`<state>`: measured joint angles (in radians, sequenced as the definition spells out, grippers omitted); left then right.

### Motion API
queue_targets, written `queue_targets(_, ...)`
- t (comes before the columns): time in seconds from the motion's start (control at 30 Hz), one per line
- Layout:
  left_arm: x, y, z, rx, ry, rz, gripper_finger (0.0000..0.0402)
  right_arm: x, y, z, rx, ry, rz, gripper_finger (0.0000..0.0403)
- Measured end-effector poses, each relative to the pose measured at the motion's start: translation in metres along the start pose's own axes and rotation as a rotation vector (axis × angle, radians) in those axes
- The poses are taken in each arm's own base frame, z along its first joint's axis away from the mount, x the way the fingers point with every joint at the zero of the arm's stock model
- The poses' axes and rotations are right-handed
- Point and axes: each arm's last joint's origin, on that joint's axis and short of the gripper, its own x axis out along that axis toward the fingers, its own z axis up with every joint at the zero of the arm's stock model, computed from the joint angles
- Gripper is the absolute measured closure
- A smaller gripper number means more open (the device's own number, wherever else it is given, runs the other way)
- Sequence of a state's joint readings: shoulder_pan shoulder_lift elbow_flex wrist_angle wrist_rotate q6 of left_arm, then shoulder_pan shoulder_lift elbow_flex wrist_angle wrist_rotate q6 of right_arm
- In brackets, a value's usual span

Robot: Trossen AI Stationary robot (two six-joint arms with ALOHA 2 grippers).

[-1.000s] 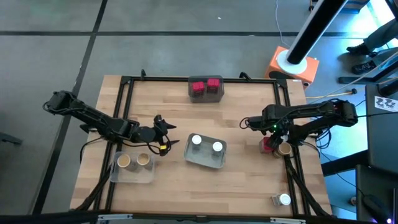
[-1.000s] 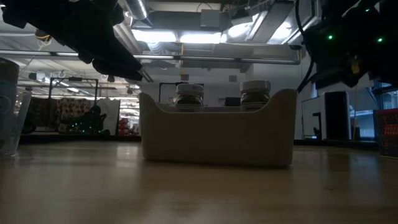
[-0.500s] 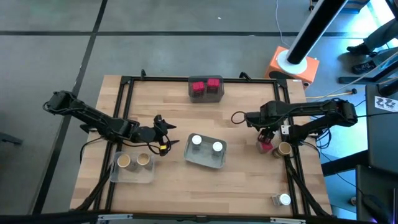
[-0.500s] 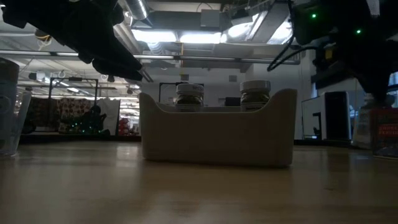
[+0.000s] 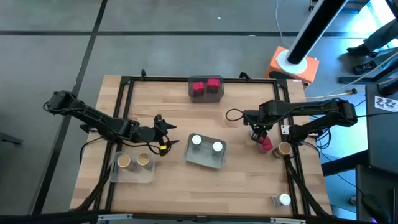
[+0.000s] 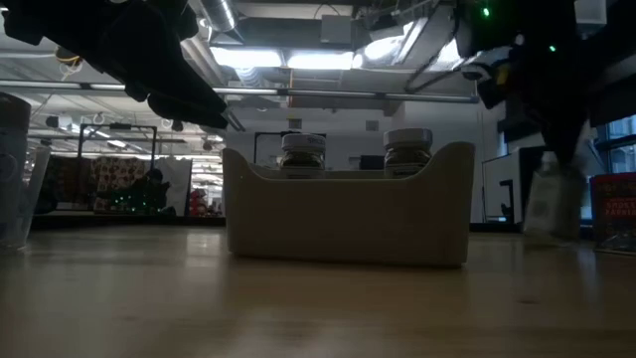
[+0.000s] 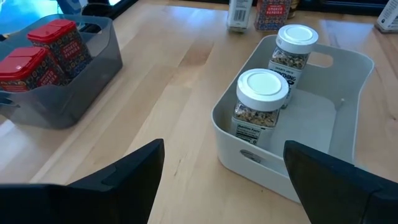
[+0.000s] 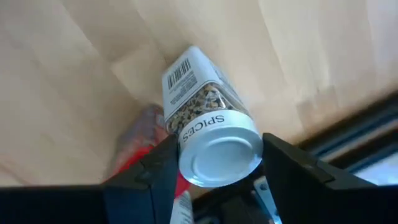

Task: Sort spices by type
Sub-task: Put the top white seasoning bottle into the gray bin

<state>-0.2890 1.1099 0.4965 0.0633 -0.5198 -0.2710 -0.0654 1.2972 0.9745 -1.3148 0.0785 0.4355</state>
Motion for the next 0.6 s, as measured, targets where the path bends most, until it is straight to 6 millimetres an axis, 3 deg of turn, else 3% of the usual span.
queue_targets(0.27, 0.0, 0.0, 0.0, 0.014, 0.001, -0.001, 0.009, -0.033, 0.004, 0.015, -0.013, -0.157, 0.069, 0.0201)
queue_targets(0.6, -0.001, -0.003, 0.0, 0.018, -0.002, -0.013, 0.009, -0.042, 0.007, 0.023, -0.054, -0.233, 0.11, 0.0201)
